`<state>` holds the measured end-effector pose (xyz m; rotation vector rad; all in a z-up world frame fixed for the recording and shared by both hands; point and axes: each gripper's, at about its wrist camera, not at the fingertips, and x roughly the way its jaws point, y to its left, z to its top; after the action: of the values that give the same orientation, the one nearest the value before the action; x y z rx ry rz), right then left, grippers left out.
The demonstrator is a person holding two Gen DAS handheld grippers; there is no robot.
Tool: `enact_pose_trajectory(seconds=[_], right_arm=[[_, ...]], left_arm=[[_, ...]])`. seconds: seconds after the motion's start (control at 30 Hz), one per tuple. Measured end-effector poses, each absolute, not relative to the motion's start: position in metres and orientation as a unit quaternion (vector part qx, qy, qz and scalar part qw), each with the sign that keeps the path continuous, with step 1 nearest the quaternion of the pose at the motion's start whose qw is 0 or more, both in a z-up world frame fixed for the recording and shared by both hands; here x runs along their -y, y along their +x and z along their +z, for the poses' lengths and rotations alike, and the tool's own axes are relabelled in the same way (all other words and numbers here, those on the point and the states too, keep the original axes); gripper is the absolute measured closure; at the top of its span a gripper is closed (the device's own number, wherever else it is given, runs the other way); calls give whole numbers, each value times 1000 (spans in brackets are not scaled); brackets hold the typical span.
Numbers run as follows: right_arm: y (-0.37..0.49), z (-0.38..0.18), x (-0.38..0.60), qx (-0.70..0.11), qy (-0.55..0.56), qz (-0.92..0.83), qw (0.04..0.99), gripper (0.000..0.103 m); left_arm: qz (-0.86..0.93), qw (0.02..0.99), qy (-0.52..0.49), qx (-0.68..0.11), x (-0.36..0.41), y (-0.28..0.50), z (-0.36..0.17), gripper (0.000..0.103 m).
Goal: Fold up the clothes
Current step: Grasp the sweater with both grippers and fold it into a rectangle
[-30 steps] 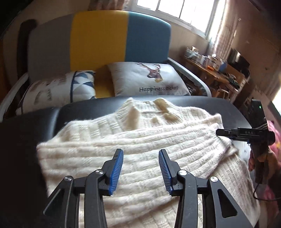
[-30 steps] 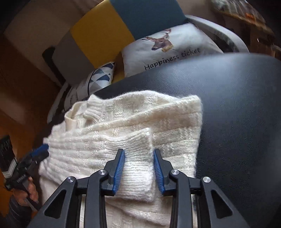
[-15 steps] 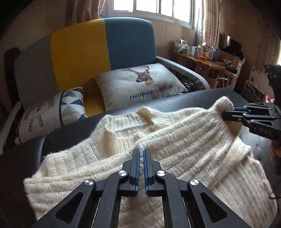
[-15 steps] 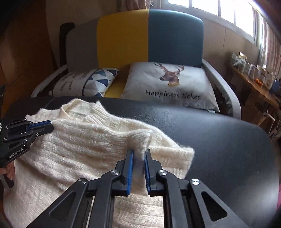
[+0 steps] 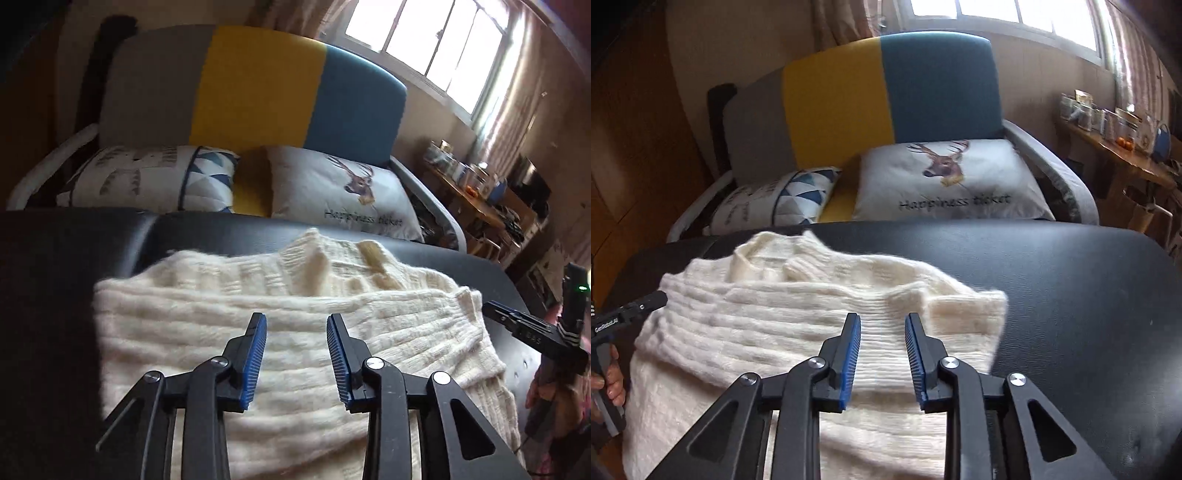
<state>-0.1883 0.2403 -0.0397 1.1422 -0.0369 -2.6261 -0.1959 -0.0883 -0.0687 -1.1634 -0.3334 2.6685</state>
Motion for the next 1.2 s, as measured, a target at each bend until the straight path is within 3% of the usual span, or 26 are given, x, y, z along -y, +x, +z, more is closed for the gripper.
enact_pose_trajectory(seconds=[0.17, 0.4, 0.5, 0.73, 1.07, 1.2], right_arm=[[-178, -78, -192, -42, 445, -882, 150, 77], [-170, -90, -197, -4, 444, -887, 126, 77], [-156, -80, -215, 43, 457, -878, 140, 76], [-68, -79, -286, 193, 464, -844, 187, 70], [51, -113, -402, 326, 496, -792, 144, 65], [76, -127, -418, 383, 501, -753, 188, 65]], left_arm=[[901, 64, -410, 129, 123, -173, -82, 67], [897, 41, -425, 114, 136, -164, -92, 65], [895, 31, -430, 112, 142, -158, -95, 65], [883, 41, -397, 246, 208, -57, -78, 53], [858, 92, -444, 241, 203, 56, -102, 53], [847, 103, -460, 245, 190, 87, -112, 50]])
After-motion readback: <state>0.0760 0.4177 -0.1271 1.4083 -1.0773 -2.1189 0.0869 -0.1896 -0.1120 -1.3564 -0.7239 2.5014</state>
